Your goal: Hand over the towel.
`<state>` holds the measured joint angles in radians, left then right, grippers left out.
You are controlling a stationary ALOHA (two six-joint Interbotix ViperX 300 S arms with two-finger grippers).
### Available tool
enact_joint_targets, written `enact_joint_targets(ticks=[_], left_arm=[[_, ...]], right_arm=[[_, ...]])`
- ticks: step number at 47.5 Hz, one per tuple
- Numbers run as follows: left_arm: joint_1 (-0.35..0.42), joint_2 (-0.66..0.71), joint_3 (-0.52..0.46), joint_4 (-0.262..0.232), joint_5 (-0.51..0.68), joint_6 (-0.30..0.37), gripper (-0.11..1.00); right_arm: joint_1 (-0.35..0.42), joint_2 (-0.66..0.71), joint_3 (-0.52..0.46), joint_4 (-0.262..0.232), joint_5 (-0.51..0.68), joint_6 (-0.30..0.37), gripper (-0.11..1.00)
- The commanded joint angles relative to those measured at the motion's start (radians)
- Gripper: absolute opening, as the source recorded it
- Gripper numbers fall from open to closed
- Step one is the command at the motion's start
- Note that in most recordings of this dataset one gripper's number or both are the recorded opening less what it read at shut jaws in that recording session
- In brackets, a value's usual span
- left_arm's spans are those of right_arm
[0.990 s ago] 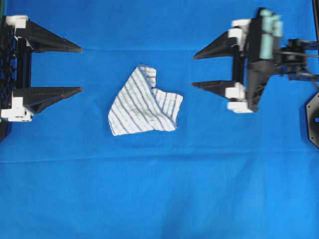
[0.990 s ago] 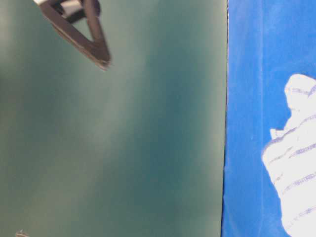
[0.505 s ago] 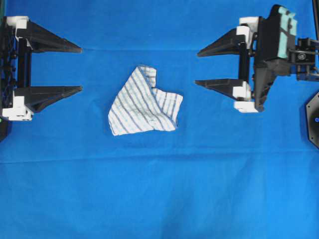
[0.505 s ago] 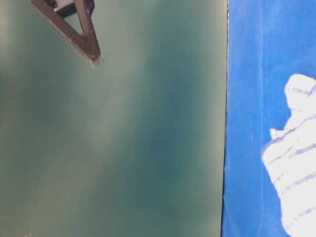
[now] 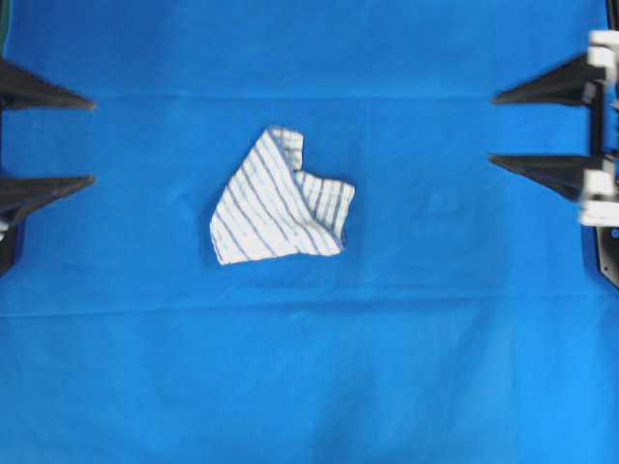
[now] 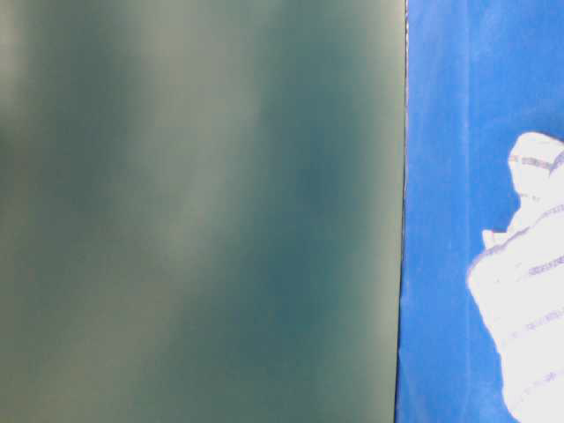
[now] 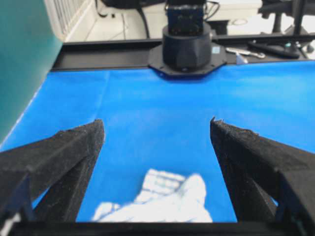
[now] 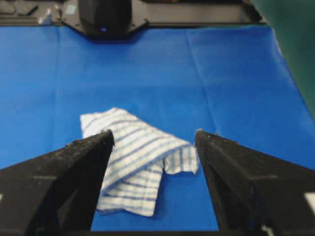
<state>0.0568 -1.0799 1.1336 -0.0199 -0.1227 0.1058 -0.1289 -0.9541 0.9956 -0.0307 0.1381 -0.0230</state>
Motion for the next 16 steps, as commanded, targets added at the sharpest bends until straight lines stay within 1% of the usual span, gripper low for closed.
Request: enact_joint_targets(ticks=[1, 4, 10, 16], left_arm=[[0.005, -0.067, 0.049, -0.003, -0.012, -0.002, 0.93], [0.005, -0.114, 0.092, -0.005, -0.014, -0.005, 0.93], [0.005, -0.195, 0.178, -0.006, -0.015, -0.014, 0.93], [0.011, -0.239, 0.239, -0.008, -0.017, -0.015, 0.93]], right_arm=[[0.002, -0.072, 0.048, 0.005, -0.006, 0.002, 0.71], [0.002, -0.124, 0.094, 0.006, -0.011, 0.002, 0.71], [0.000, -0.218, 0.192, 0.025, -0.035, 0.003, 0.71], [0.000, -0.281, 0.298, 0.052, -0.098, 0.003, 0.71]])
